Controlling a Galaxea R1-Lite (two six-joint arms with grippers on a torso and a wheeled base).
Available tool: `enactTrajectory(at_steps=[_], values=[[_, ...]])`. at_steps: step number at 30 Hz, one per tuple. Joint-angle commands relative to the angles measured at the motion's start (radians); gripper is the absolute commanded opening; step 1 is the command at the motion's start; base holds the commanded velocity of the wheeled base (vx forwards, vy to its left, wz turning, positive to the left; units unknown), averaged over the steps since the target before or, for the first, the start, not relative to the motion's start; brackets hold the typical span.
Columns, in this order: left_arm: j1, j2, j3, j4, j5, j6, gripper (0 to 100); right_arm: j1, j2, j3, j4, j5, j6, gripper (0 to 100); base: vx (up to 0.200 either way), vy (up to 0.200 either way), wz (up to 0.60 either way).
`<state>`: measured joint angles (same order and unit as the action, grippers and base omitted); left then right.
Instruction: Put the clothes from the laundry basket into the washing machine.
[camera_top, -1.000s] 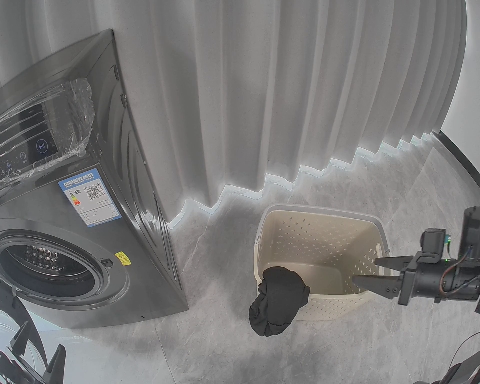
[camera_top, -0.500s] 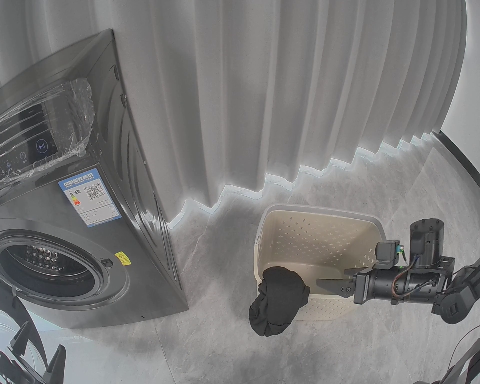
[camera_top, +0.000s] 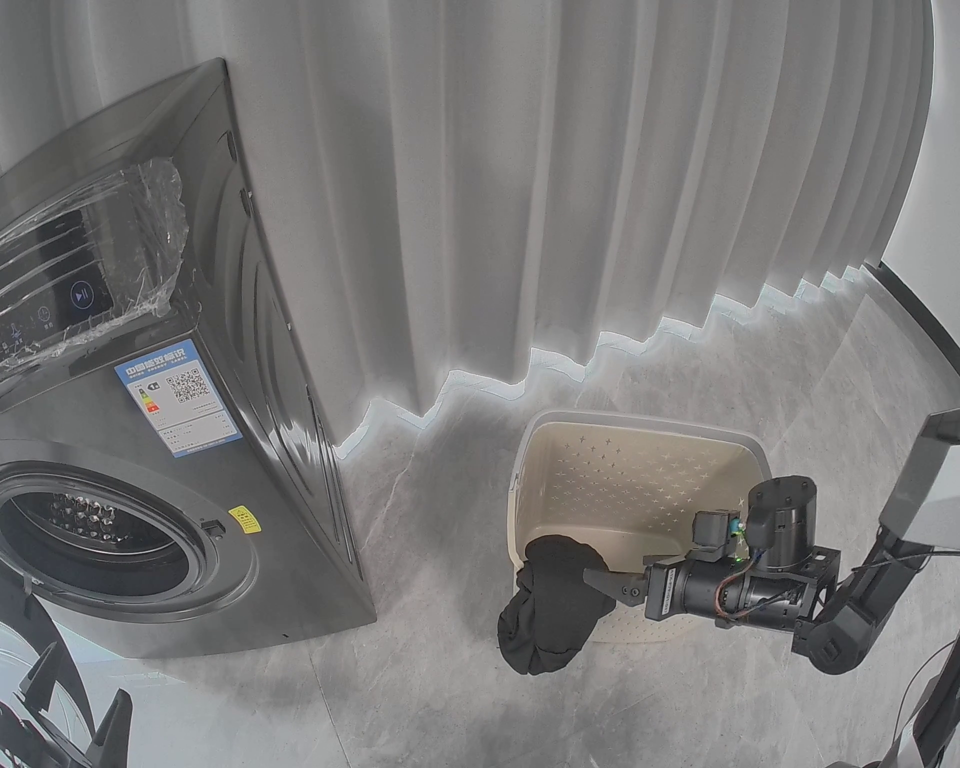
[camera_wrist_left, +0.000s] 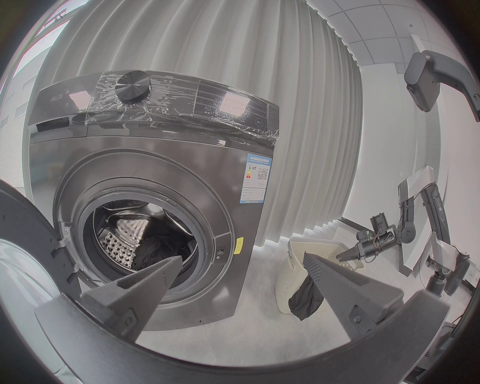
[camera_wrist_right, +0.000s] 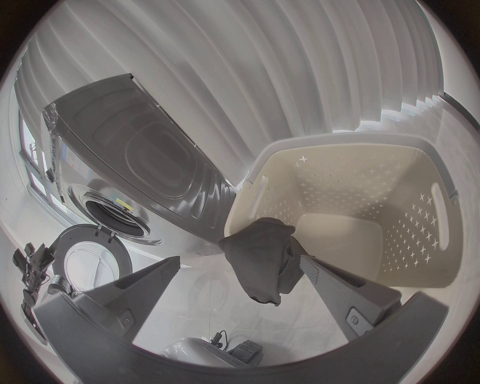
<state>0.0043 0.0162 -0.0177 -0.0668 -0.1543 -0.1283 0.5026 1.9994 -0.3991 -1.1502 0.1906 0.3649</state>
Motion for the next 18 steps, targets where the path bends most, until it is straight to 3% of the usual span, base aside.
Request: enactTrajectory(at_steps=[1, 10, 18], values=[[0.000, -0.016, 0.018, -0.001, -0.001, -0.005, 100, 0.017, 0.105, 0.000, -0.031, -0.011, 0.005, 100, 0.000, 0.000, 0.00], [0.000, -0.016, 0.018, -0.001, -0.001, -0.001, 100, 0.010, 0.134, -0.017, -0.037, -0.016, 0.006, 100, 0.000, 0.000, 0.00], [0.000, -0.016, 0.018, -0.001, -0.001, 0.001, 100, 0.025, 0.207, -0.037, -0.069, -0.017, 0.042, 100, 0.000, 0.000, 0.00]])
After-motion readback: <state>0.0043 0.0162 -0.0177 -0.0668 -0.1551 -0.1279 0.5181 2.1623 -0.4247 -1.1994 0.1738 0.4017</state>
